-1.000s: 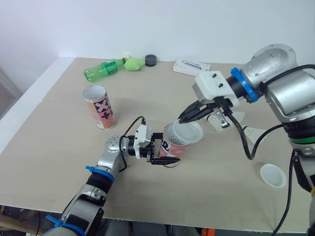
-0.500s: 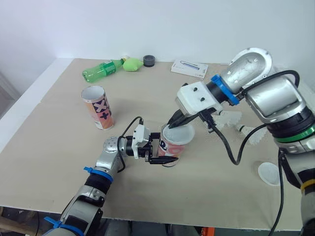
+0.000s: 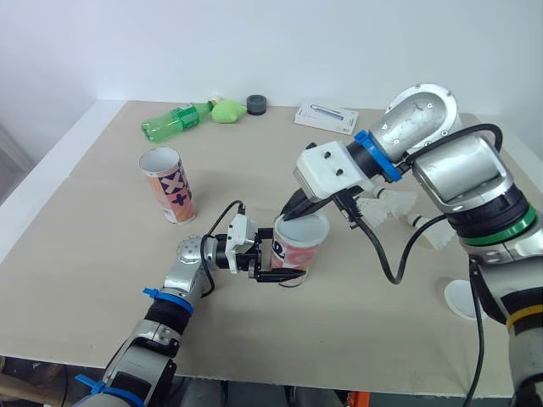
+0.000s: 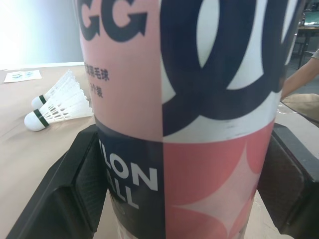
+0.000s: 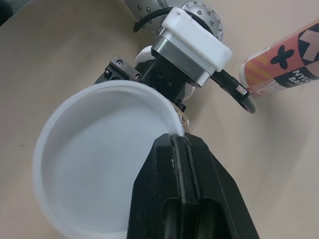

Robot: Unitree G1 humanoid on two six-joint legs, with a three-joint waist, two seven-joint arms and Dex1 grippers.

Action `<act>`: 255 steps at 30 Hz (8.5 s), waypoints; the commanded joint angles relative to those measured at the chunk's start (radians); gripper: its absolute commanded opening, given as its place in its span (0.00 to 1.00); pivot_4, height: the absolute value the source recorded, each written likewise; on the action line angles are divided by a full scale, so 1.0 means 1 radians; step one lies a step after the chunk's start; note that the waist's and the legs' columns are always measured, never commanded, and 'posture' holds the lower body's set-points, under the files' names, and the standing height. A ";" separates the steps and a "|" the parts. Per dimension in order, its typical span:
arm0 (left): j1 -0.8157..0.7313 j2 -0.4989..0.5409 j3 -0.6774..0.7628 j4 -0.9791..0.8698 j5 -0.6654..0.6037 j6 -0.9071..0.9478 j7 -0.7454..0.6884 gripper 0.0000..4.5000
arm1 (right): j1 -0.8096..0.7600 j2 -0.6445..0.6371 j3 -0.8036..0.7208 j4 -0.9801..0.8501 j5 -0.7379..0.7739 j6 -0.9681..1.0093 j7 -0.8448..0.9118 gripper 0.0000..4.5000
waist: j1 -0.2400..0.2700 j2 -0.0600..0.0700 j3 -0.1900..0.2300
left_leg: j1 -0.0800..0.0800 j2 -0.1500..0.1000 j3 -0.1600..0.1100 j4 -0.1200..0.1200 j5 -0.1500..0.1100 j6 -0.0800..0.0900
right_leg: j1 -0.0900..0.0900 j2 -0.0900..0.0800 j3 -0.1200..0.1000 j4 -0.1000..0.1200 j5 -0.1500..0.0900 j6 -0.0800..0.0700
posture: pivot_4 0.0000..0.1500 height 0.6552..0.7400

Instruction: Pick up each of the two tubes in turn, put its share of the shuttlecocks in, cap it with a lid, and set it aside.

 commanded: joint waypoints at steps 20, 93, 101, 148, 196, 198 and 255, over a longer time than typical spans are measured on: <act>0.016 0.017 -0.020 0.011 0.041 0.003 0.007 0.83 | 0.104 -0.039 -0.069 -0.098 -0.071 -0.027 0.010 0.02 | 0.000 0.000 0.000 | 0.000 0.000 -0.001 0.000 0.000 0.000 | 0.001 0.000 0.000 0.000 -0.001 0.000 | 1.00 0.87; 0.021 0.028 -0.015 -0.001 0.034 0.033 0.007 0.83 | 0.157 0.000 -0.136 -0.189 -0.109 -0.007 -0.084 0.02 | -0.001 0.000 0.000 | 0.000 0.001 -0.001 -0.001 0.000 0.000 | 0.000 0.002 0.000 0.000 -0.001 -0.001 | 1.00 0.87; 0.015 0.028 -0.010 0.004 0.033 0.041 0.009 0.83 | 0.171 -0.008 -0.130 -0.216 -0.166 -0.039 -0.128 0.02 | -0.001 0.000 0.000 | 0.000 0.001 -0.001 -0.001 0.000 0.000 | 0.000 0.002 0.000 0.000 -0.001 -0.001 | 1.00 0.87; -0.007 0.012 -0.019 0.054 0.043 0.017 -0.005 0.83 | 0.137 -0.117 -0.254 -0.192 0.082 0.146 -0.025 0.01 | -0.001 -0.001 0.000 | 0.000 0.001 0.000 -0.002 0.000 0.000 | 0.000 0.002 0.000 0.000 -0.001 -0.002 | 1.00 0.87; 0.019 0.018 -0.012 0.021 0.044 0.028 0.026 0.83 | 0.051 -0.169 0.086 -0.118 0.129 -0.056 0.043 0.01 | -0.001 -0.001 0.000 | 0.001 0.001 0.000 -0.002 0.000 0.000 | -0.001 0.001 0.000 0.000 -0.002 -0.002 | 1.00 0.87; 0.020 0.018 -0.013 0.019 0.044 0.029 0.027 0.83 | 0.060 -0.165 0.096 -0.108 0.092 -0.080 0.043 0.01 | -0.001 -0.001 0.000 | 0.001 0.001 0.000 -0.002 0.000 0.000 | 0.000 0.001 0.000 0.000 -0.002 -0.002 | 1.00 0.87; -0.034 0.061 0.019 0.012 0.024 0.047 -0.034 1.00 | 0.617 -0.304 -0.642 -0.316 0.392 0.370 -0.225 0.35 | 0.000 -0.006 0.000 | -0.003 0.000 -0.001 -0.007 -0.002 -0.002 | -0.005 0.002 0.001 -0.001 -0.004 -0.003 | 1.00 0.87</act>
